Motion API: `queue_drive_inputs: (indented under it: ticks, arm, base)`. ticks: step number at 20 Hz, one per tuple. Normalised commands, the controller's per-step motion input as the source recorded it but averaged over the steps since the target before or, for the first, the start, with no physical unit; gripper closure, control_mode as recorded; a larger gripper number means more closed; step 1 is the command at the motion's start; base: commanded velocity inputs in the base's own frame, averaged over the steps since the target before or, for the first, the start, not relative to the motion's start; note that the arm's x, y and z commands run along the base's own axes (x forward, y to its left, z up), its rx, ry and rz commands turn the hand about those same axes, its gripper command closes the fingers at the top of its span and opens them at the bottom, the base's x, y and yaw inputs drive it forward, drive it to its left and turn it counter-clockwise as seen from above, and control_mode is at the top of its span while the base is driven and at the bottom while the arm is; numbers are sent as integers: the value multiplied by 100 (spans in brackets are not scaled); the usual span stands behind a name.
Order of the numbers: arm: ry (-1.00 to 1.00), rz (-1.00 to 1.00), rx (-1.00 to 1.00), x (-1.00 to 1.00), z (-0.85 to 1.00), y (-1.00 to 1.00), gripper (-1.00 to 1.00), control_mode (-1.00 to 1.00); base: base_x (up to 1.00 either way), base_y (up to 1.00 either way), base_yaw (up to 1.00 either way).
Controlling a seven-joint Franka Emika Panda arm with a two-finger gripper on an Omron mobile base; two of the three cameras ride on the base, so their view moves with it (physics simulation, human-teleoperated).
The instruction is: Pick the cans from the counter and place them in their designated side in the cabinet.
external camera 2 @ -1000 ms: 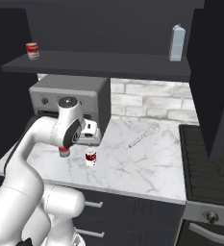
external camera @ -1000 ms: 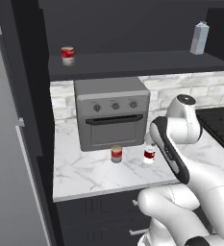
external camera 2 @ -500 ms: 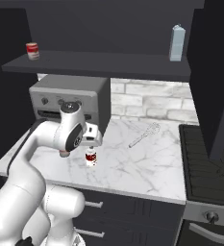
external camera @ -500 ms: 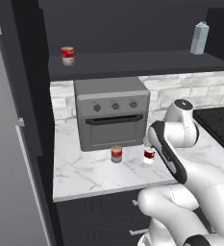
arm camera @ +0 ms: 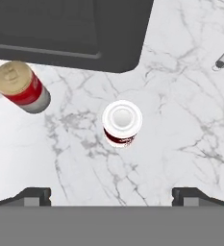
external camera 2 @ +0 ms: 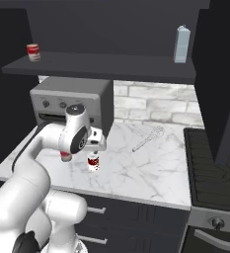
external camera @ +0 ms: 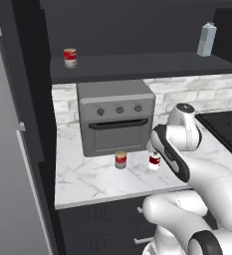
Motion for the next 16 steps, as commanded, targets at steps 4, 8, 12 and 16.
queue_drive_inputs:
  ticks: [4, 8, 12, 16]
  arm:
    - [4, 0, 0, 10, -14, 0, -100, -100]
    - [2, 0, 0, 11, -23, 0, -100, -100]
    - [0, 0, 0, 9, -26, 0, -100, -100]
    - [0, 0, 0, 11, -22, 0, -100, -100]
  base:
    - [0, 0, 0]
    - [0, 0, 0]
    - [0, 0, 0]
    - [0, 0, 0]
